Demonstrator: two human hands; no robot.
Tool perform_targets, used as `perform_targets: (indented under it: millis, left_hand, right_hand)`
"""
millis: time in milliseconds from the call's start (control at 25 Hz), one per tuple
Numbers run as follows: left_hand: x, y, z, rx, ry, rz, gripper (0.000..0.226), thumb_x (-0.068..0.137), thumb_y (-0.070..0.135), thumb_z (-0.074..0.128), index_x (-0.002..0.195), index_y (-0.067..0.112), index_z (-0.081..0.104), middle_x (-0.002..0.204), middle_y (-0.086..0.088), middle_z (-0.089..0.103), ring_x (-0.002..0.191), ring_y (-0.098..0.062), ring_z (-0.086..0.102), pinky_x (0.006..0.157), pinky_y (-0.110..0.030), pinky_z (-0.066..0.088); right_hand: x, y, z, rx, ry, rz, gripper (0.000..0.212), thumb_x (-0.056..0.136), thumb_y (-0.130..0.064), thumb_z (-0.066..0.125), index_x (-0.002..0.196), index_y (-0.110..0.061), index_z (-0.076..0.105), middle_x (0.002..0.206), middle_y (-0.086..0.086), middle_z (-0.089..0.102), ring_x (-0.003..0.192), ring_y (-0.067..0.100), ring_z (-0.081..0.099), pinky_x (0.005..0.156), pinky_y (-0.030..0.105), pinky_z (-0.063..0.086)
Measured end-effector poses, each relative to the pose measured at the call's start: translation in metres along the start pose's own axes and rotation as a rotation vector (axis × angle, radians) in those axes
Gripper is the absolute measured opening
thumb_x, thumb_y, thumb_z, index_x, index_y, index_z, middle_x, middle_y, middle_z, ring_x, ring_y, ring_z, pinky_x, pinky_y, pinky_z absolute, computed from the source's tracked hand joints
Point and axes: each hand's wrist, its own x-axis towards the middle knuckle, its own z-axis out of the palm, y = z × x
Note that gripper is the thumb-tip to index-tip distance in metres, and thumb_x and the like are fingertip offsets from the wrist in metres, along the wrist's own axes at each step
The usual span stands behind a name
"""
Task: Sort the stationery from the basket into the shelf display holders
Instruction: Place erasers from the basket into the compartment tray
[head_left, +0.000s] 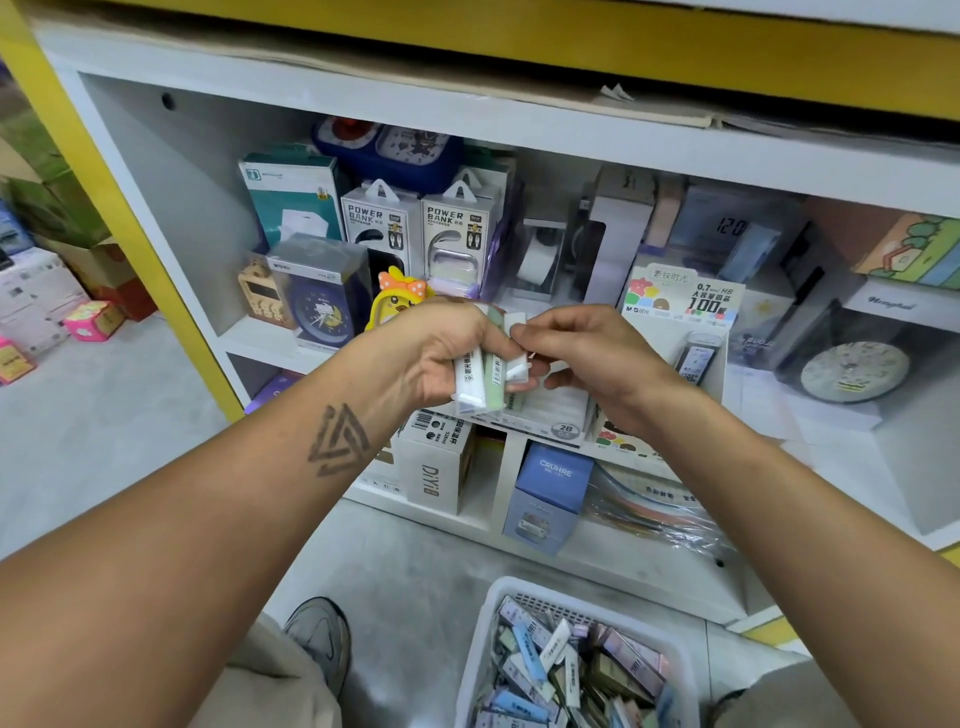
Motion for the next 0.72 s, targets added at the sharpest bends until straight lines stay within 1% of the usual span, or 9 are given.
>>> perform_targets:
  millis: [120,160,240,320,440,520,600,680,720]
  left_hand:
    - [0.003,0.001,0.003,0.001,0.009,-0.009,0.039,0.090,-0.017,0.045,0.129,-0.009,0.049,0.112,-0.028,0.064,0.098,-0.040,0.066,0.071,-0.050,0.060]
    - [0.003,0.002,0.002,-0.010,0.014,-0.004,0.035,0.092,-0.015,0.044,0.126,-0.008,0.049,0.108,-0.026,0.065,0.099,-0.040,0.066,0.077,-0.051,0.058]
    - [0.003,0.005,-0.001,-0.050,0.056,0.004,0.018,0.094,-0.014,0.042,0.107,-0.007,0.052,0.095,-0.022,0.064,0.105,-0.040,0.065,0.081,-0.050,0.057]
    - [0.003,0.007,-0.008,-0.109,0.127,0.009,0.015,0.094,-0.015,0.042,0.091,-0.005,0.053,0.085,-0.021,0.061,0.095,-0.035,0.067,0.071,-0.040,0.060]
    - [0.002,0.006,-0.015,-0.101,0.197,0.030,0.017,0.093,-0.015,0.045,0.084,-0.002,0.054,0.076,-0.019,0.061,0.066,-0.026,0.067,0.050,-0.030,0.059]
    - [0.000,0.005,-0.018,-0.103,0.212,0.028,0.019,0.093,-0.015,0.046,0.081,-0.002,0.055,0.071,-0.019,0.062,0.058,-0.024,0.067,0.049,-0.030,0.059]
    - [-0.001,0.005,-0.020,-0.111,0.223,0.024,0.019,0.093,-0.015,0.045,0.082,-0.004,0.055,0.072,-0.020,0.062,0.061,-0.024,0.066,0.050,-0.031,0.059]
    - [-0.002,0.006,-0.023,-0.124,0.232,0.017,0.018,0.094,-0.015,0.044,0.083,-0.005,0.055,0.075,-0.021,0.061,0.066,-0.025,0.065,0.050,-0.031,0.059]
    - [-0.002,0.005,-0.025,-0.125,0.237,0.015,0.018,0.094,-0.014,0.043,0.084,-0.005,0.055,0.076,-0.021,0.061,0.065,-0.024,0.065,0.049,-0.031,0.058]
  right_hand:
    - [-0.001,-0.004,-0.006,0.289,0.066,0.025,0.006,0.090,-0.003,0.069,0.084,-0.004,0.070,0.077,0.010,0.073,0.070,0.020,0.068,0.064,0.026,0.057]
    - [0.000,-0.006,-0.009,0.361,0.088,0.015,0.007,0.094,-0.003,0.063,0.087,-0.005,0.066,0.079,0.012,0.075,0.073,0.023,0.071,0.064,0.027,0.058]
    - [0.001,-0.007,-0.016,0.400,0.094,0.008,0.005,0.101,-0.010,0.054,0.097,-0.009,0.057,0.082,0.017,0.075,0.073,0.029,0.074,0.062,0.031,0.059]
    - [0.001,-0.007,-0.018,0.323,0.076,0.000,0.007,0.103,-0.016,0.055,0.105,-0.010,0.059,0.078,0.016,0.073,0.062,0.027,0.070,0.052,0.028,0.054]
    - [0.005,-0.002,-0.018,0.254,0.089,-0.020,0.015,0.100,-0.016,0.061,0.109,-0.006,0.068,0.073,0.013,0.069,0.054,0.019,0.058,0.047,0.023,0.044]
    - [0.008,0.000,-0.015,0.263,0.097,-0.029,0.016,0.096,-0.016,0.066,0.106,-0.005,0.073,0.071,0.008,0.068,0.055,0.014,0.055,0.051,0.021,0.045]
    - [0.013,0.003,-0.013,0.259,0.106,-0.037,0.013,0.092,-0.013,0.071,0.101,-0.006,0.076,0.073,0.002,0.069,0.062,0.010,0.055,0.059,0.018,0.048]
    - [0.018,0.006,-0.012,0.232,0.139,-0.024,0.011,0.092,-0.009,0.070,0.100,-0.008,0.078,0.084,0.000,0.073,0.075,0.010,0.059,0.073,0.018,0.052]
    - [0.021,0.008,-0.012,0.126,0.175,-0.043,0.013,0.093,-0.008,0.069,0.100,-0.010,0.079,0.092,0.000,0.074,0.083,0.011,0.061,0.079,0.019,0.053]
